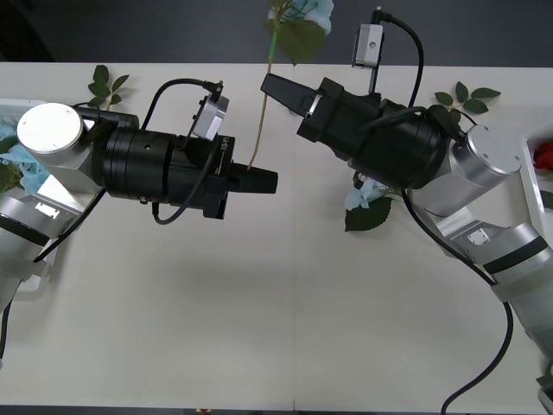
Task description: Put the red flowers into the right box and the blue flowers into the left box
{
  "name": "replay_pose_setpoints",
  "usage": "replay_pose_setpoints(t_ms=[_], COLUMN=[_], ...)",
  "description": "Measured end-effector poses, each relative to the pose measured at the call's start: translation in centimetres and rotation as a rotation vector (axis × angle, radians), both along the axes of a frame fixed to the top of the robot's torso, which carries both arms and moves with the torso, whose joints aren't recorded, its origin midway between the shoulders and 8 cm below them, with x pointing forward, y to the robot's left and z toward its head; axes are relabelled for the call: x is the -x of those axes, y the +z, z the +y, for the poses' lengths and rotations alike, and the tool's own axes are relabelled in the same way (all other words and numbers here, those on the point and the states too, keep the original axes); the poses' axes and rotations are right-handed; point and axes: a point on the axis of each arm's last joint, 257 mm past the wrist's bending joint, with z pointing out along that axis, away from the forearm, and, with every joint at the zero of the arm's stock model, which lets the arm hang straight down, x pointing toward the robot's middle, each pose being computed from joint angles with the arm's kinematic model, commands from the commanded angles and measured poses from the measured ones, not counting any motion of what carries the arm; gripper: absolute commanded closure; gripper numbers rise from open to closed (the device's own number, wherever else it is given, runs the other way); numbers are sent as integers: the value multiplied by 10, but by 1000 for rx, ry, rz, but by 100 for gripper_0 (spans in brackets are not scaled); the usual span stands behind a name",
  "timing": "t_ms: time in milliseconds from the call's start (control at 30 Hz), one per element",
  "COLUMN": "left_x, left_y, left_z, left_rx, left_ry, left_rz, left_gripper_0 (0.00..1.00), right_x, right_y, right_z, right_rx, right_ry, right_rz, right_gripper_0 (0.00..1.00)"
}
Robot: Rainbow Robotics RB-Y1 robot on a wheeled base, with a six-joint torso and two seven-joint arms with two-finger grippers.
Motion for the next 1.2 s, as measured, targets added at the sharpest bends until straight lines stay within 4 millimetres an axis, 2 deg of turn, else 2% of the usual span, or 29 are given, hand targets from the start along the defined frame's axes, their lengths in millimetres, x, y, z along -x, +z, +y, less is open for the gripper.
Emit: replay_pose_setpoints(t_ms=[267, 300, 367, 400, 433, 533, 600, 667, 967, 1067, 1200], left_x=[0, 0, 0, 0, 1, 1, 2, 2, 11, 12, 7], left_y=[0, 0, 0, 1, 2, 4, 4, 4, 7, 5, 5], left_z=[0, 0, 0, 0, 0, -1, -1, -1, 2, 13, 38], left_rx=[0, 0, 1, 3, 7, 16, 16, 16, 24, -1, -46], left_ry=[0, 0, 0, -1, -2, -5, -5, -6, -42, -48, -33], left_rz=[0, 0, 0, 1, 3, 7, 7, 7, 20, 15, -1], left_gripper_0=[100, 100, 100, 100, 100, 100, 100, 100, 100, 100, 100], right_x=[2, 2, 2, 2, 2, 2, 2, 1, -6, -8, -9], right_y=[2, 2, 2, 2, 2, 2, 2, 2, 7, 9, 9], right_z=[1, 1, 1, 1, 1, 1, 1, 1, -6, -9, -12], right_rx=[-19, -19, -19, -19, -19, -19, -19, -20, -27, -22, -11], right_ry=[14, 14, 14, 14, 14, 14, 13, 7, -22, -37, -45], right_rz=[15, 15, 15, 15, 15, 15, 15, 17, 8, -17, -29], right_gripper_0=[99, 90, 61, 53, 46, 35, 22, 15, 3, 2, 2])
